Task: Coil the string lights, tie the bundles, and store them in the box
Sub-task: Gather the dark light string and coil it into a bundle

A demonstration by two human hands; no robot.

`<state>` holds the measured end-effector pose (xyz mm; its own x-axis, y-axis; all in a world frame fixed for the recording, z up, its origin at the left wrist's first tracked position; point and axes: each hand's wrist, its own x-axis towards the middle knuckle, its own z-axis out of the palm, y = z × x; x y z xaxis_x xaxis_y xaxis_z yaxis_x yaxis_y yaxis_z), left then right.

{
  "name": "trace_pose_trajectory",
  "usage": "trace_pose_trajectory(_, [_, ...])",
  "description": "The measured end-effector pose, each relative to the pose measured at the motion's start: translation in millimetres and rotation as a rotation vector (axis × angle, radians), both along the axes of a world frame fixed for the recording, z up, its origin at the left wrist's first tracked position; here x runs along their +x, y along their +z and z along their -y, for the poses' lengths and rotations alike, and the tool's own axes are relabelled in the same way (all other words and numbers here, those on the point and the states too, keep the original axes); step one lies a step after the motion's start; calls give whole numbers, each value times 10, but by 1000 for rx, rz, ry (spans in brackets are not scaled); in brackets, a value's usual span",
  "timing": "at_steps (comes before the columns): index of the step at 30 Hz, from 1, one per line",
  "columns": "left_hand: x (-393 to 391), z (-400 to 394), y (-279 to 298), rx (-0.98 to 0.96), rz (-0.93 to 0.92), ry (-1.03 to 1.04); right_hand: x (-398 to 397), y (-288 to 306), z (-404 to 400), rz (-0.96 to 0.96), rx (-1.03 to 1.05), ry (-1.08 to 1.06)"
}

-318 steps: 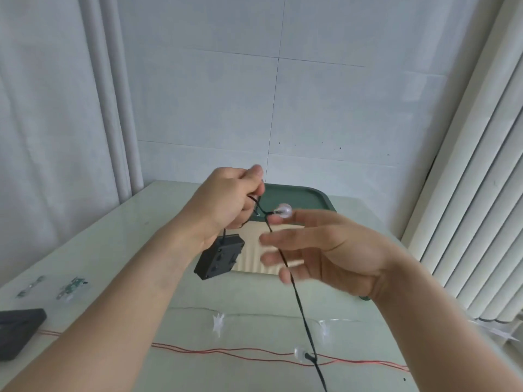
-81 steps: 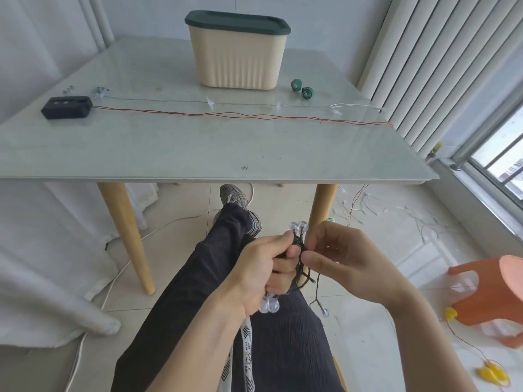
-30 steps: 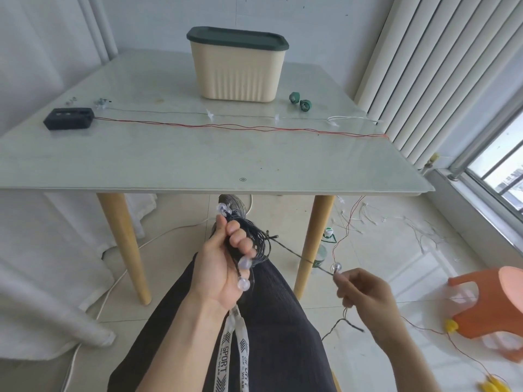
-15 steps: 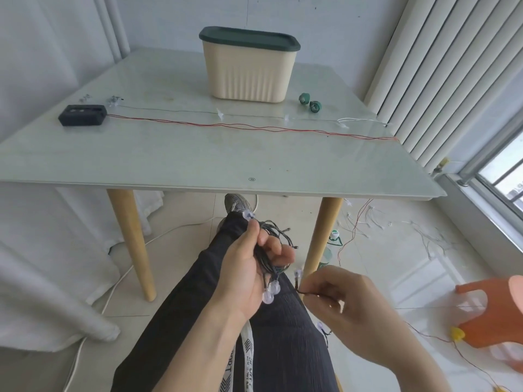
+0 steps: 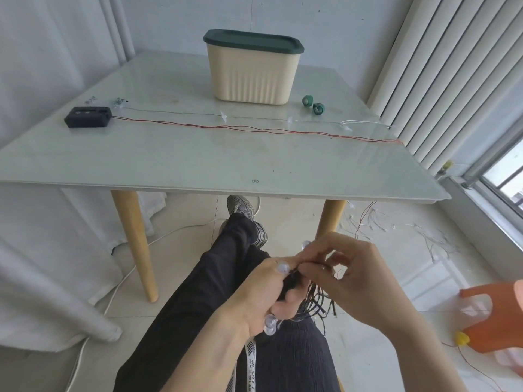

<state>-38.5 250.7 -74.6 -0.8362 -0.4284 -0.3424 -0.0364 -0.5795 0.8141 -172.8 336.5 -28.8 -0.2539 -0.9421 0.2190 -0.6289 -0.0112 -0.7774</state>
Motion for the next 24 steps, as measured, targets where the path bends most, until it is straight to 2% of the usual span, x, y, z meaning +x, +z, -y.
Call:
trace_pose_trajectory(5, [24,64,30,253,2,-1,-67,-146,82,116,75,-77])
trace_pose_trajectory(9, [68,95,25,375,-46,-3,-39,-260,78,304,62,7])
trace_pose_trajectory(12, [108,167,11,447,-113,89,-86,-341,77,322,97,43])
trace_pose_trajectory(18, [81,148,52,450,-272,174,-122,-423,102,249,101,-63])
trace_pose_trajectory(22, [112,152,68,431,-384,137,-108,-414,136,209,49,-162])
trace_pose_trajectory(24, [118,144,63,366,-380,129,-98,-415,144,185,30,-180])
